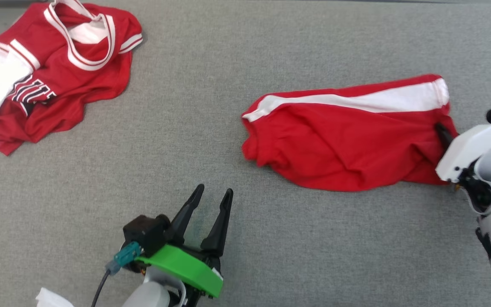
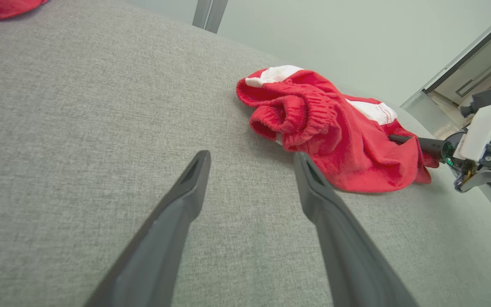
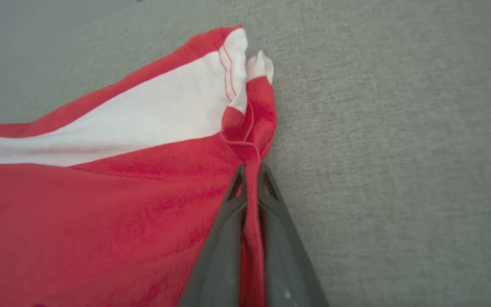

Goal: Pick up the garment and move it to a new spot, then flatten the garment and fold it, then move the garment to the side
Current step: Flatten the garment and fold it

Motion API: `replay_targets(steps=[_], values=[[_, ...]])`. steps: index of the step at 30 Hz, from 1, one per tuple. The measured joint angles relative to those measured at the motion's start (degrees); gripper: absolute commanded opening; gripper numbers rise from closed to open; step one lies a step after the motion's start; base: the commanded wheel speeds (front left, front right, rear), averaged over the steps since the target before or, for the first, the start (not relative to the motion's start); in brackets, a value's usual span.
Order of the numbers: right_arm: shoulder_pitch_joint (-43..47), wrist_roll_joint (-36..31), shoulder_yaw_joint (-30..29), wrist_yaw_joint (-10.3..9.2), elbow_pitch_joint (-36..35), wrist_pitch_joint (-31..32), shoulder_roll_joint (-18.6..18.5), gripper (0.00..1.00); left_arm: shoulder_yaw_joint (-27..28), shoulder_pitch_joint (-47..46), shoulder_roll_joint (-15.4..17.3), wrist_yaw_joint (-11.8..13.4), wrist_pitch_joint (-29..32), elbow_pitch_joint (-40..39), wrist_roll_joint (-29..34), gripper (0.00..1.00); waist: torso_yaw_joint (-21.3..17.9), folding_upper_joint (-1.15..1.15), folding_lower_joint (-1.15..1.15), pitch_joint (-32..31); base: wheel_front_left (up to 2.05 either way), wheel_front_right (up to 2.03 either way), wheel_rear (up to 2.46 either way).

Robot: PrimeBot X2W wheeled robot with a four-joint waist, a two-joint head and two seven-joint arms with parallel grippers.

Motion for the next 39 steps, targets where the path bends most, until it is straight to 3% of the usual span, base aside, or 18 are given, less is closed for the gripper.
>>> replay_targets(steps=[8,15,19,23,27,35,36,37,38,39], values=[[3.13,2.23,-13.21,-0.11,2.43,0.85,-5.82,0.0,3.82,9.13,0.2,-0.66,0.0,-0.68,3.59,1.0,-1.72,0.0,0.0,-6.03,0.0,0.0,0.0],[3.71,0.19,-17.04,-0.14,-1.15,1.76,-6.48,0.0,6.93,12.83,-1.9,-1.46,0.0,-0.87,5.43,1.0,-0.84,0.0,0.0,-9.02,0.0,0.0,0.0],[3.57,-0.2,-13.34,-0.14,-7.83,4.91,-2.98,0.0,7.98,14.05,-3.61,-2.15,0.0,-0.64,6.38,1.0,-0.13,0.0,0.0,-10.11,0.0,0.0,0.0],[2.98,-1.36,-7.58,-0.14,-13.18,8.78,3.56,0.0,8.24,14.23,-4.8,-2.87,0.0,-0.02,7.36,1.0,0.3,0.0,0.0,-10.46,0.0,0.0,0.0],[1.91,-4.76,-2.85,-0.14,-13.81,11.26,10.23,0.0,7.88,14.08,-5.53,-3.5,0.0,1.1,8.1,1.0,0.7,0.0,0.0,-10.04,0.0,0.0,0.0],[1.98,-11.26,-0.91,-0.14,-9.01,9.34,12.68,0.0,8.54,12.48,-6.27,-4.15,0.0,3.31,8.31,1.0,3.52,0.0,0.0,-9.31,0.0,0.0,0.0],[2.05,-11.45,-0.94,-0.14,-8.76,8.89,12.78,0.1,8.86,12.49,-6.3,-4.16,0.0,3.45,8.31,1.0,3.75,0.0,0.0,-9.3,0.0,0.0,0.0],[2.09,-11.58,-0.6,-0.14,-8.71,8.04,12.82,0.29,9.18,12.54,-6.32,-4.17,0.0,3.65,8.32,1.0,3.93,0.0,0.0,-9.32,0.0,0.0,0.0],[2.14,-11.55,-0.07,-0.14,-8.84,7.1,12.84,1.0,9.58,12.63,-6.35,-4.21,0.0,3.81,8.32,1.0,3.96,0.0,0.0,-9.42,0.0,0.0,0.0],[2.24,-11.41,0.23,-0.14,-9.01,6.64,12.9,1.0,9.83,12.76,-6.37,-4.23,0.0,3.88,8.32,1.0,3.91,0.0,0.0,-9.5,0.0,0.0,0.0]])
